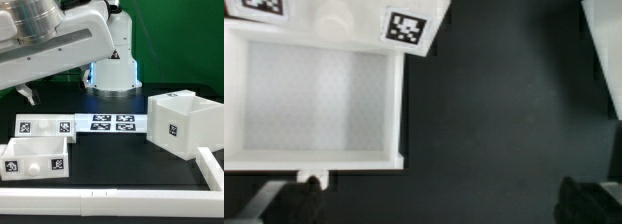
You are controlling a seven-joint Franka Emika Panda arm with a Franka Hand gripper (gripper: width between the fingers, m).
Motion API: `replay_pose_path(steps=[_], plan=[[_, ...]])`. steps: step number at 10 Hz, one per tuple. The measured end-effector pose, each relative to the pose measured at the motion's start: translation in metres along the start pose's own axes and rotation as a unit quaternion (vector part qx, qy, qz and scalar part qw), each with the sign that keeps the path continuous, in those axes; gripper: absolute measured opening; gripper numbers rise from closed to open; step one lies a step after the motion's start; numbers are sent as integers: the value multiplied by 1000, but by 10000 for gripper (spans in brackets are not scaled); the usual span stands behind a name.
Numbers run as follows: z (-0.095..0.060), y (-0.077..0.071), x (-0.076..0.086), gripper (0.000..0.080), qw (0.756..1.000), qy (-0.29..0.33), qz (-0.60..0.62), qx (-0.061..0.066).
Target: Assemble drawer
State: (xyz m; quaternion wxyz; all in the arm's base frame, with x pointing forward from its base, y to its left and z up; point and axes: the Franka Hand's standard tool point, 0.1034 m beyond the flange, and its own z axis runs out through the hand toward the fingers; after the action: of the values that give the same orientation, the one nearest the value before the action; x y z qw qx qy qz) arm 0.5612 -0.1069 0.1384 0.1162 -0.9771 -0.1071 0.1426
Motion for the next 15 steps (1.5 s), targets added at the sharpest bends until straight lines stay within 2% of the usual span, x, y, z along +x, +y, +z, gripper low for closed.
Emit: replay_pose_path(steps=[1,3,4,5,8,9,10,11,12,13,14,15], plan=[[2,1,-1,648,1000,-2,2,-1],[13,11,-3,648,999,-16,22,-43],[19,22,-8,648,1000,-3,0,-26],[18,25,-10,648,1000,-4,17,-24],[19,19,-7,648,1000,-2,8,-20],[21,25,-7,648,1000,-6,8,-25],[22,41,-4,648,999,-16,16,-43],[8,51,8,648,996,-22,49,-65],[11,58,5,648,995,-25,66,-67],[20,64,-4,648,995,-44,74,-52],[19,59,0,648,995,-55,80,-31],[21,52,-1,648,993,-88,78,-17]])
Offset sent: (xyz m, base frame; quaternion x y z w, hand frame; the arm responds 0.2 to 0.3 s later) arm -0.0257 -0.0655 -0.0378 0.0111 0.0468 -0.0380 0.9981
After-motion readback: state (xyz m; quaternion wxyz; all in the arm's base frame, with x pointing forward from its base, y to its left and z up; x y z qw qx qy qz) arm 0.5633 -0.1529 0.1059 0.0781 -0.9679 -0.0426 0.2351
